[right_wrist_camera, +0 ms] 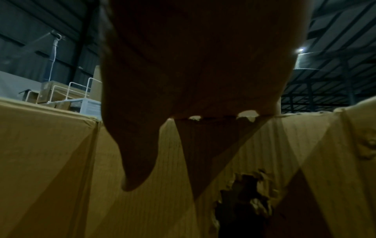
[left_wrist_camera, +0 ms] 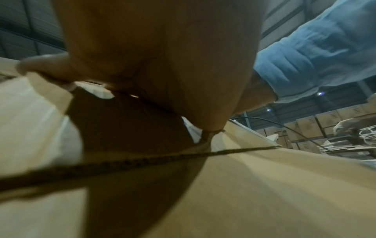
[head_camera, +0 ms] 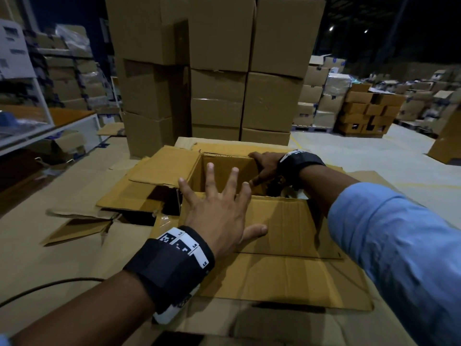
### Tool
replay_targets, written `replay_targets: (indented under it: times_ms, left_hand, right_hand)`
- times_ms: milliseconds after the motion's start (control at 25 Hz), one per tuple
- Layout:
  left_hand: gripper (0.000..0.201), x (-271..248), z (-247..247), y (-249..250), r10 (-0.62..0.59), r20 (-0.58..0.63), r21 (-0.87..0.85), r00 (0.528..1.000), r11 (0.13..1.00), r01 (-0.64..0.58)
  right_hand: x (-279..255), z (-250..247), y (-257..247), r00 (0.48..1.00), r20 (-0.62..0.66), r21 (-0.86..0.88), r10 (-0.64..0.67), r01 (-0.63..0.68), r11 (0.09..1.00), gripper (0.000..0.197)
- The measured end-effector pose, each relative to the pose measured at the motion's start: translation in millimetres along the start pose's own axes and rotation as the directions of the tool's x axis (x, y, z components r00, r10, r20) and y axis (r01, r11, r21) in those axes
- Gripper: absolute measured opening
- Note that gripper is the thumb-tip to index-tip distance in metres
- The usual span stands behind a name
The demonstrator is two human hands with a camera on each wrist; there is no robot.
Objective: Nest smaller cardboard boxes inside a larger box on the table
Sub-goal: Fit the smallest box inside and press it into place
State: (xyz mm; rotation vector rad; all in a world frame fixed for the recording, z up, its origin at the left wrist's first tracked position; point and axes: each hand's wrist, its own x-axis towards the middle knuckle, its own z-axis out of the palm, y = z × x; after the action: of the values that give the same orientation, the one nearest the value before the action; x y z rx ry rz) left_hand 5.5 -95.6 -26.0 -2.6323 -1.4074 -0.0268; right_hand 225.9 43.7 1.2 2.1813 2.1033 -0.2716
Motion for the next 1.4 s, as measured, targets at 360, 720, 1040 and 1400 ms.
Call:
replay_targets:
  times_ms: [360,720,1040,1400]
  left_hand:
    - [0.092,-1.2,-2.8,-0.2,0.007,0.005,-0.026,1.000,1.000,-0.007]
    - [0.094,-0.2,-7.9,-4.0,0.028,0.051,-0.074,0.998,0.997,-0.024]
    - [0.092,0.2,-15.3,-11.0,0.065,0.118,-0.110,0.991,0.993,-0.053]
    - [0.094,-0.9,-8.5,-26.9,0.032,0.141,-0.151,0.990,0.989,-0.010]
  right_hand:
    - [-16.3,-13.9,2.8,1.000,-0.031,-0.057,0.006,-0.007,0.998,0.095]
    - [-67.5,-75.0,2.0,0.981,-0.195,-0.149,0.001,-0.031,0.988,0.072]
    - [-138.7,-60.0,4.7,0.984,-0.173,-0.119,-0.033,0.013,0.993,0.075]
    - [-201.0,45.6,42.9,0.983,-0.139,0.047,0.123,-0.117,0.992,0.105]
